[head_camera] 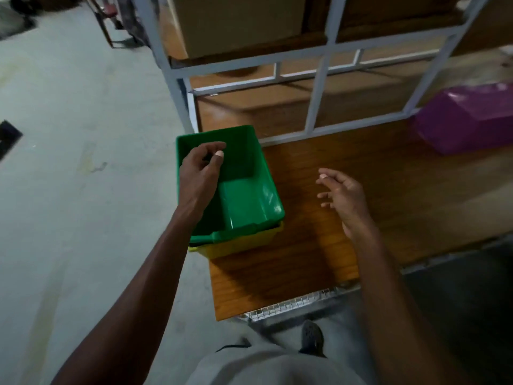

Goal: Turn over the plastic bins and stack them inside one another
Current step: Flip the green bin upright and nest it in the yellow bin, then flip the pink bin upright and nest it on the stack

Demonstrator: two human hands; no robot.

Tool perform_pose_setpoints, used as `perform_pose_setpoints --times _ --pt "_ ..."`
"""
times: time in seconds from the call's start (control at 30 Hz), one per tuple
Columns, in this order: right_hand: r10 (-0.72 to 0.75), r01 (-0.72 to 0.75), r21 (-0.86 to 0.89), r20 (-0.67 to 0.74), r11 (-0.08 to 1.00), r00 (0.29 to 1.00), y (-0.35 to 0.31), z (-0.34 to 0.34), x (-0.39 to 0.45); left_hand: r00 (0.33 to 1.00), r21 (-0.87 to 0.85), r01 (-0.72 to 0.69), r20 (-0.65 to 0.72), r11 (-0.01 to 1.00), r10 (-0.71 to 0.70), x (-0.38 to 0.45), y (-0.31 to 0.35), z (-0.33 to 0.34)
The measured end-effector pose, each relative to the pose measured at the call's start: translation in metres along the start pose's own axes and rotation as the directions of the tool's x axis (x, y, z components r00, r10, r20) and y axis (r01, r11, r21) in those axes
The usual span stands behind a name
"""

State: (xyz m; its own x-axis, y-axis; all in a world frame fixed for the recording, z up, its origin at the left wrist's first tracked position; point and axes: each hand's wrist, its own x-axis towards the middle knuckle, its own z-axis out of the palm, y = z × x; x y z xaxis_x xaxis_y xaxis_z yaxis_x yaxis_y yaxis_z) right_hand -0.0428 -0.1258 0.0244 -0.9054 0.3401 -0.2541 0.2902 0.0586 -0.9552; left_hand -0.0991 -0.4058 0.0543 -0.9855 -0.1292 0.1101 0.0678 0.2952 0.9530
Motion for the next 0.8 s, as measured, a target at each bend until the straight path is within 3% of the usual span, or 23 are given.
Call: perform_pose_setpoints --times 0.17,0.37,0.8 --pt "0.054 -0.045 0.087 -0.112 0.995 0.992 0.031 -0.078 -0.035 0.972 -0.072 0.013 0.235 0.997 0.004 -0.045 0.023 0.08" --pt "0.164 -0.131 0.145 -0.243 0.981 0.956 0.077 -0.18 -0.06 0.884 -0.086 0.11 0.464 0.99 -0.058 -0.109 0.027 0.188" --pt "0.236 -0.188 0.164 -0.356 0.968 0.904 0.126 -0.411 -0.045 0.779 -0.127 0.327 0.598 0.936 -0.191 -0.205 0.064 0.418"
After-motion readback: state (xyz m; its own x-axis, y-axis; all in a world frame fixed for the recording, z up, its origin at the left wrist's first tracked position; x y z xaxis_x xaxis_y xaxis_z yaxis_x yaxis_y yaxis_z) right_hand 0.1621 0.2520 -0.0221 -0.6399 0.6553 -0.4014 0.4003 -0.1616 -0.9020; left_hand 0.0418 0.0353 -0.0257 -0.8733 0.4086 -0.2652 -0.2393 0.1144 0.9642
